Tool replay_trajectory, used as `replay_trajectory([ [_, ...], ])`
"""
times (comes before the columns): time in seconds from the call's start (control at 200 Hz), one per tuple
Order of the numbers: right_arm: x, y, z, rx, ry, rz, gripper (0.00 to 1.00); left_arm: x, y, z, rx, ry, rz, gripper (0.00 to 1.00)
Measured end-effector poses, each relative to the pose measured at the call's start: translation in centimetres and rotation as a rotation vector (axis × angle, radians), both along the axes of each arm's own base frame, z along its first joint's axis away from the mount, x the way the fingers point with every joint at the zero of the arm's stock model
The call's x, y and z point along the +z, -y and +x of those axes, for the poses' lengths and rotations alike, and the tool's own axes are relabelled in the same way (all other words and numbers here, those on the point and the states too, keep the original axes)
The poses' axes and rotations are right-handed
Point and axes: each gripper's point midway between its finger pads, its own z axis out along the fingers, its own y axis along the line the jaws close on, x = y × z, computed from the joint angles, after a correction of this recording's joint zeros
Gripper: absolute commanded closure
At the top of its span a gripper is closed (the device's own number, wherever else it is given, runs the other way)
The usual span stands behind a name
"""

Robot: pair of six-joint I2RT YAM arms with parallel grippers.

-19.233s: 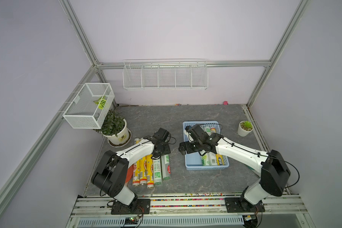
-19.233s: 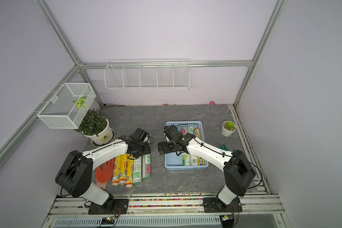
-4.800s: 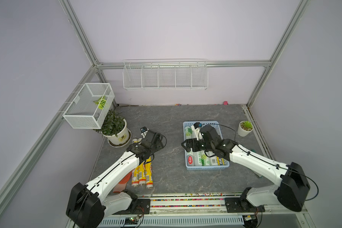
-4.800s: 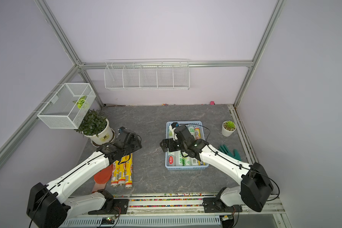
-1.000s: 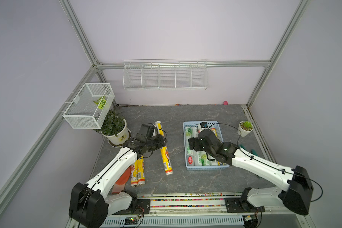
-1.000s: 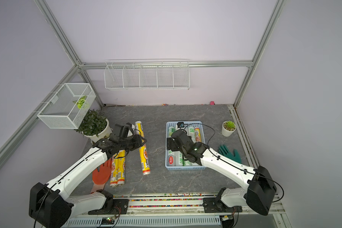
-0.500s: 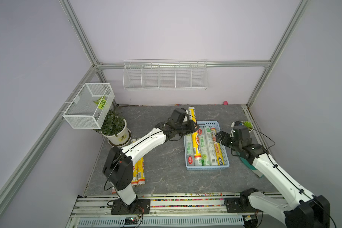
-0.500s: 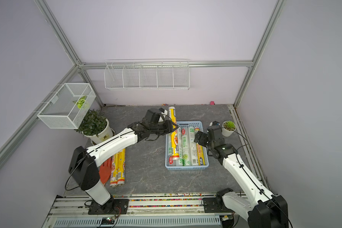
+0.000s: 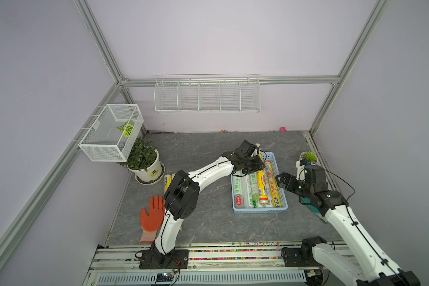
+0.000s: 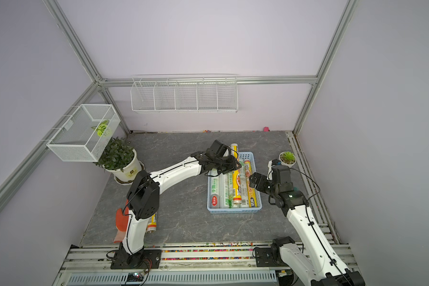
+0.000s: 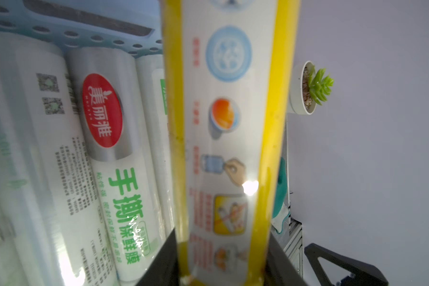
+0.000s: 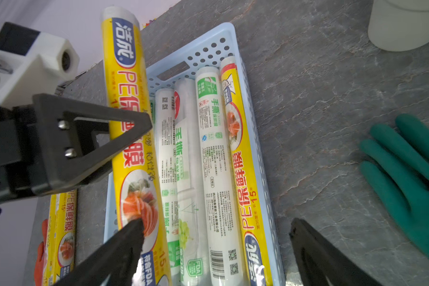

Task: Put the plastic wrap into the basket
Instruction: Place the plastic wrap in the basket.

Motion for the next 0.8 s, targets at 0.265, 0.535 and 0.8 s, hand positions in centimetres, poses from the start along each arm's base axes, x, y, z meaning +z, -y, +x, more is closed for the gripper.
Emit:
replay_trajectory([
  [0.265, -0.4, -1.6, -0.8, 0.106, -0.013, 0.039, 0.02, -2.4, 0.1, 0.1, 0.023, -0.065, 0.049, 0.92],
  [0.535, -0.9, -2.0, -1.1, 0.131, -0.025, 0.048, 0.03, -3.9, 0.9, 0.1, 0.015, -0.092, 0.081, 0.89],
  [0.8, -1.1, -2.0, -1.2, 0.133, -0.028, 0.045, 0.02, -5.7, 1.2, 0.0, 0.007, -0.125, 0.130, 0.82],
])
